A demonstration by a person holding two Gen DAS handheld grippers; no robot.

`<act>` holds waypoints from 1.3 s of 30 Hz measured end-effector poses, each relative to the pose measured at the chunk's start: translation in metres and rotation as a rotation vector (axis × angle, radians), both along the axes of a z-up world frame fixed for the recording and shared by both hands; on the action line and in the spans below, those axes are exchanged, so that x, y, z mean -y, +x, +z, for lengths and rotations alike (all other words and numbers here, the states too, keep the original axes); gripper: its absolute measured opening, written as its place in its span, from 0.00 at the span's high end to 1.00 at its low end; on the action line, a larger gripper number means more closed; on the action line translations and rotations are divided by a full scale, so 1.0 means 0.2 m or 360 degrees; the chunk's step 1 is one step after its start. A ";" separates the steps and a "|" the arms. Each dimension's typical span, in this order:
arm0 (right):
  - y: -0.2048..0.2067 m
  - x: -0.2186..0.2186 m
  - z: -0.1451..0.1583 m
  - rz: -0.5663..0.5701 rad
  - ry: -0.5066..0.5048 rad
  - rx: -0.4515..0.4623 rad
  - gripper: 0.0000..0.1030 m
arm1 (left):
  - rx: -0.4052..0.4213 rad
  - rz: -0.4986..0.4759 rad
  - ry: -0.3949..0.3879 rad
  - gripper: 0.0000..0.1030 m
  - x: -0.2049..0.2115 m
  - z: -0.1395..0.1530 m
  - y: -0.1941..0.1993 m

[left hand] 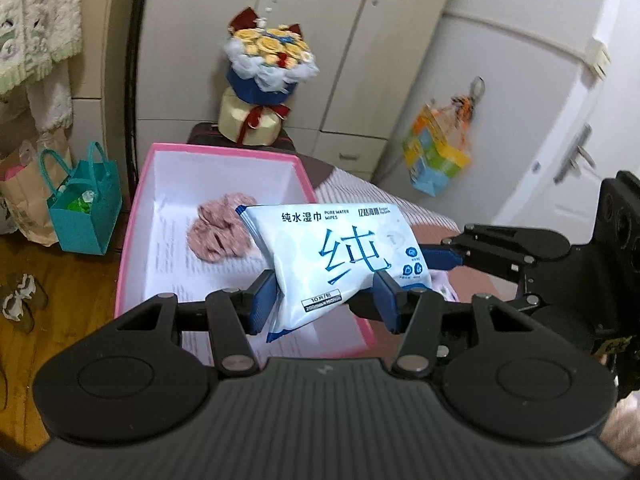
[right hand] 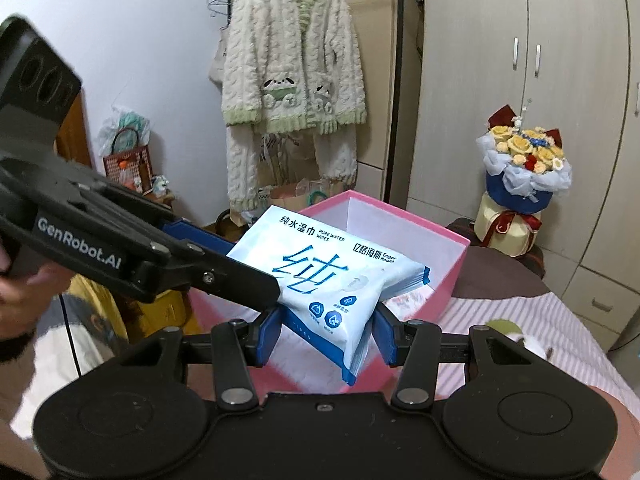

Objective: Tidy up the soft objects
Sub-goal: 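Lower the wipes pack into the box and open the left gripper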

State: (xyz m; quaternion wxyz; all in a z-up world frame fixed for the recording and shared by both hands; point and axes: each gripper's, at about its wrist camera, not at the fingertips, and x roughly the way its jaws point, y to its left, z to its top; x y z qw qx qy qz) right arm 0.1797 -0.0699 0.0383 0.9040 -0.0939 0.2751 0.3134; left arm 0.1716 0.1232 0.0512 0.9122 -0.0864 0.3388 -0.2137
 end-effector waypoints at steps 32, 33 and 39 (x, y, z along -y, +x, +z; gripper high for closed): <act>0.55 -0.31 -0.33 -0.0048 -0.0436 -0.0193 0.36 | -0.0274 0.0237 0.0213 0.44 -0.04 -0.37 0.57; 0.54 -0.30 -0.32 -0.0044 -0.0425 -0.0181 0.33 | -0.0242 0.0244 0.0244 0.43 -0.04 -0.36 0.55; 0.46 -0.17 -0.25 0.0022 -0.0243 -0.0194 0.33 | -0.0114 0.0176 0.0273 0.41 -0.06 -0.26 0.41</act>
